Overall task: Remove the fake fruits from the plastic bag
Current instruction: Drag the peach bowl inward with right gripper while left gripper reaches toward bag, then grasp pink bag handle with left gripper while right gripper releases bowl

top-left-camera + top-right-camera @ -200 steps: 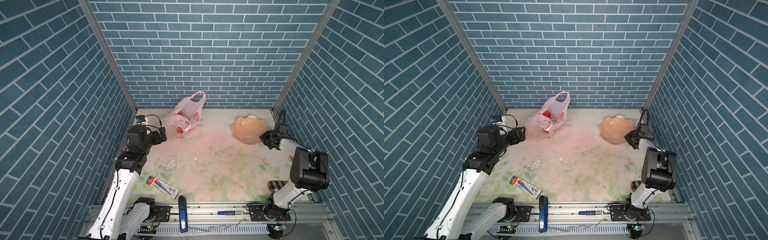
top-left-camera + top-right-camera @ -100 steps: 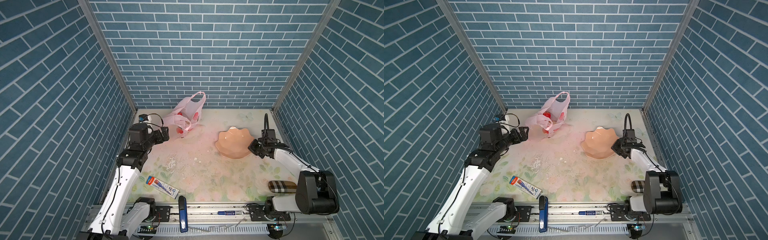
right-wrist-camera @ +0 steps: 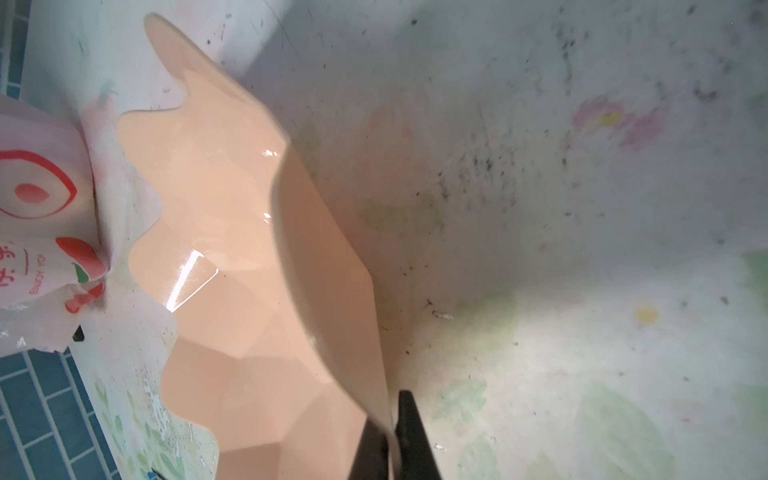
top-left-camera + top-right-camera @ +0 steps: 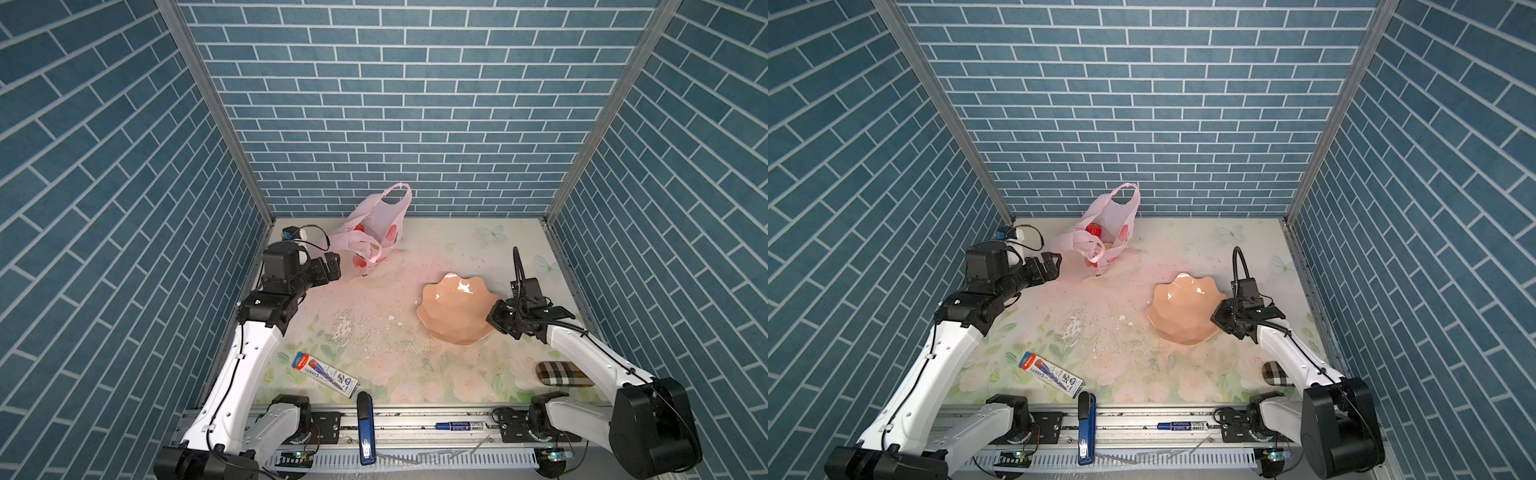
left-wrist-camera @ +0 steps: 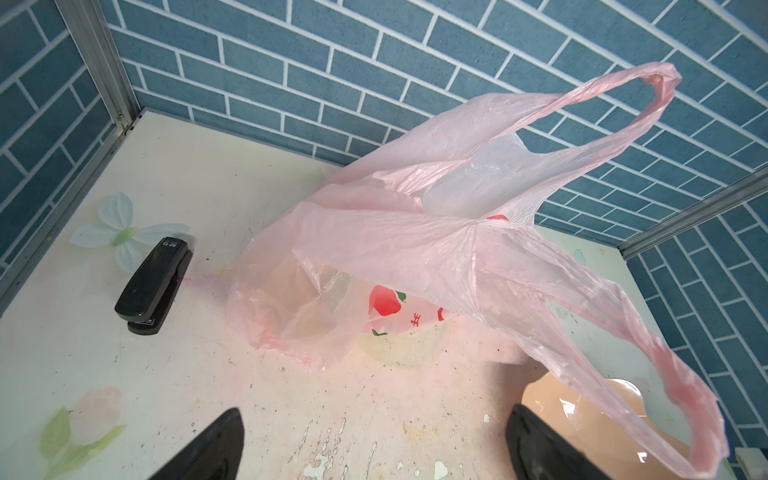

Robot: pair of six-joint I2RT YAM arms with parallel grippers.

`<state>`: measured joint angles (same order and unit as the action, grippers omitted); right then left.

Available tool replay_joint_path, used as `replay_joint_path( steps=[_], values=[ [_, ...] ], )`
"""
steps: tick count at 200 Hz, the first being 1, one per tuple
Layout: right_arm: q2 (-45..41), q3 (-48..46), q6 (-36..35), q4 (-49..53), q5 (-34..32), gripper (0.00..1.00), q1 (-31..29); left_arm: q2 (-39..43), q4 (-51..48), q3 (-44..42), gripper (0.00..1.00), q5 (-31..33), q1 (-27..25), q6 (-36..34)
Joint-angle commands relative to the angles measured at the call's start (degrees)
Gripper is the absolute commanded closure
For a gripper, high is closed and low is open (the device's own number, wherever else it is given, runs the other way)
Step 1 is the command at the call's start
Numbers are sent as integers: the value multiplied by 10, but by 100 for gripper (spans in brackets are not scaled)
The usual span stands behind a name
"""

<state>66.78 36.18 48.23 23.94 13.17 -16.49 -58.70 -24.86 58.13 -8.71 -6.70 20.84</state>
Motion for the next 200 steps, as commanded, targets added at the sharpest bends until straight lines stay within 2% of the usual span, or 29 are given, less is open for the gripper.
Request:
replay_joint_path(
  steps=[1, 37, 77, 112, 178, 200],
  values=[
    [2, -30, 21, 58, -11, 100, -26, -11, -15, 26, 1, -7, -2, -2],
    [9, -49, 33, 53, -6, 100, -65, -34, -42, 66, 1, -18, -10, -5],
    [22, -61, 34, 47, -6, 100, -76, -75, -128, 150, 1, 15, -50, -48],
    [15, -59, 31, 43, -15, 80, -76, -125, -194, 224, 1, 20, -89, -74],
    [-10, 2, -7, 107, -62, 54, -75, -217, -292, 366, 1, 31, -142, -120],
    [-18, 32, -21, 131, -77, 49, -75, -241, -311, 403, 1, 35, -156, -132]
  ],
)
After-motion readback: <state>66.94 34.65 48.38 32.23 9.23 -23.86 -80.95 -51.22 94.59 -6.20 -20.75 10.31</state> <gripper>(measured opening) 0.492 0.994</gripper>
